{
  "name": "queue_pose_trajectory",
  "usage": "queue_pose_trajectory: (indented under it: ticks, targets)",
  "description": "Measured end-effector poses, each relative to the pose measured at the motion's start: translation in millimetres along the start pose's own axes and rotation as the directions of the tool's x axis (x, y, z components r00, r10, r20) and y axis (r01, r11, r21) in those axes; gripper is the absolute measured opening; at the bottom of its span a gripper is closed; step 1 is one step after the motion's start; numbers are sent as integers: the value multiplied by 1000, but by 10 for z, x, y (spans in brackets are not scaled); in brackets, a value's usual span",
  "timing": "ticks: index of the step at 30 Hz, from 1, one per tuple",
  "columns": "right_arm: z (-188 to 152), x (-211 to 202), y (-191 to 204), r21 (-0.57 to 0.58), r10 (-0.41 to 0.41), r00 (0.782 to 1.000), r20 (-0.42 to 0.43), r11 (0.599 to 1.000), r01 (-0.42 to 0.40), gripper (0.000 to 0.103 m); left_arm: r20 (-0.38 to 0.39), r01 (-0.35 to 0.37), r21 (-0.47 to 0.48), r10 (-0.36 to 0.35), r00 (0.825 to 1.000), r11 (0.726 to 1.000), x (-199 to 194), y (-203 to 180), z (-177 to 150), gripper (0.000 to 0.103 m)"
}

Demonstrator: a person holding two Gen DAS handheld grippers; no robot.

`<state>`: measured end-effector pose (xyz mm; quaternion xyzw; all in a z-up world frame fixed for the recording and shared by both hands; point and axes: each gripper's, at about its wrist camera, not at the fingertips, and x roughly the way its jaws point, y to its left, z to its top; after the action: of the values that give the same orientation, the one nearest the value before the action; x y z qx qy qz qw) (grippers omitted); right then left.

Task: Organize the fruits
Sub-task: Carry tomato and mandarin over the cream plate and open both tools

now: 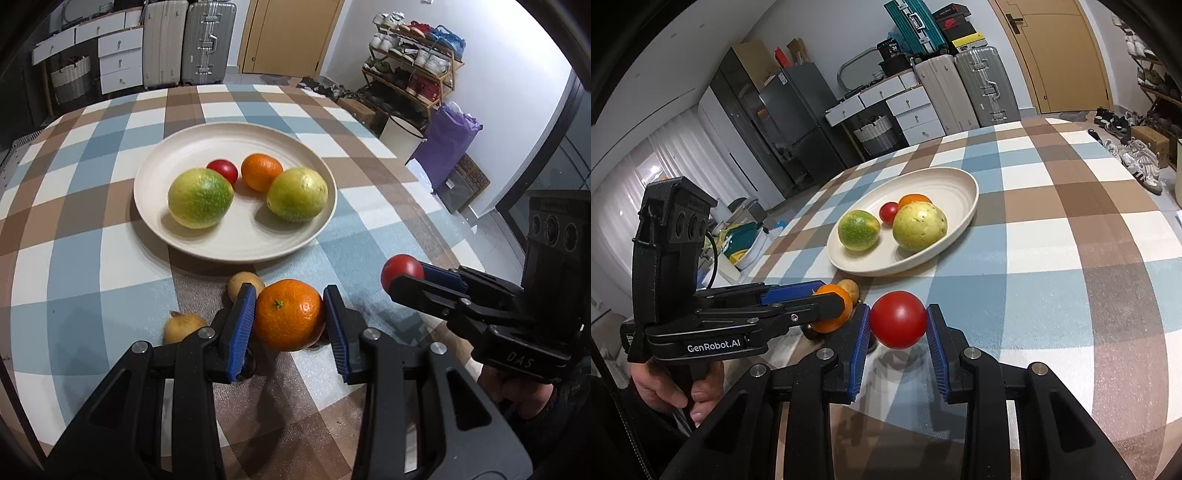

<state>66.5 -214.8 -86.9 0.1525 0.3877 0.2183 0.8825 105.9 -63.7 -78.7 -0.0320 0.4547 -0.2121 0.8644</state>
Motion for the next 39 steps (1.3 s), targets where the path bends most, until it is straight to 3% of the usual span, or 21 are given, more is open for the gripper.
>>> queue_pose_trajectory:
  ticks: [14,21,39]
  targets:
    - [288,76,29,12,37,999,14,999,-37,31,52,47,-19,-46,998,999,-156,63,301,35]
    - [558,167,44,5,45,999,11,999,-45,31,72,61,-32,-59,996,998,-162,147,612,35]
    - [1236,627,-145,31,30,1000,-9,999,-30,31,52,57,-62,-54,997,996,298,495,1383,35]
